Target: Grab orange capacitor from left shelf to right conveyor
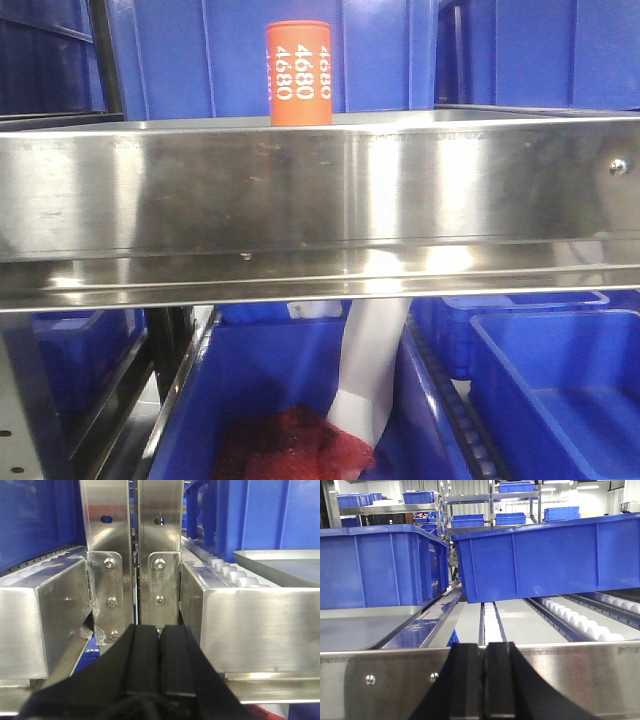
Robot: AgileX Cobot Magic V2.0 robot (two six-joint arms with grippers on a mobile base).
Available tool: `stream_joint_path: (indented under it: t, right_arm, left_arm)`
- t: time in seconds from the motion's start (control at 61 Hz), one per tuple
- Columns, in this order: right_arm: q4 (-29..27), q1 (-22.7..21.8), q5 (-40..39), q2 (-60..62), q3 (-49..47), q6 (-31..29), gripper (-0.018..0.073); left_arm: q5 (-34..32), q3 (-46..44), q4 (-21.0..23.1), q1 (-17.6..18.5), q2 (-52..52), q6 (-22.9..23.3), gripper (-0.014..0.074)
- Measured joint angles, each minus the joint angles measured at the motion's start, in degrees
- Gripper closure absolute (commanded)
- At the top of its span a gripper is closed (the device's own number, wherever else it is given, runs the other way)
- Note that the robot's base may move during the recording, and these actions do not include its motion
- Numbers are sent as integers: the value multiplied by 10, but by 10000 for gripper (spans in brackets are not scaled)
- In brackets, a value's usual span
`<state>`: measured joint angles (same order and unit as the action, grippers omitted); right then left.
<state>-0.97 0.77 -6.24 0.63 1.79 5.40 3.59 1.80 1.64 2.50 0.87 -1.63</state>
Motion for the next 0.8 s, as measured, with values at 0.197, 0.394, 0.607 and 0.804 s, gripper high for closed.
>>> stream_joint_path:
  t: [0.197,0.394,0.607,0.804]
  right_arm:
    - [0,0,-13,0,0,0,513]
    - [0,0,-70,0,0,0,513]
    - [0,0,-75,0,-30,25,513]
    - [15,4,62,-59,-186,35,513]
  left_arm:
    - [0,0,0,0,0,0,722]
    - [0,0,0,0,0,0,722]
    - [0,0,0,0,0,0,722]
    - [0,0,0,0,0,0,722]
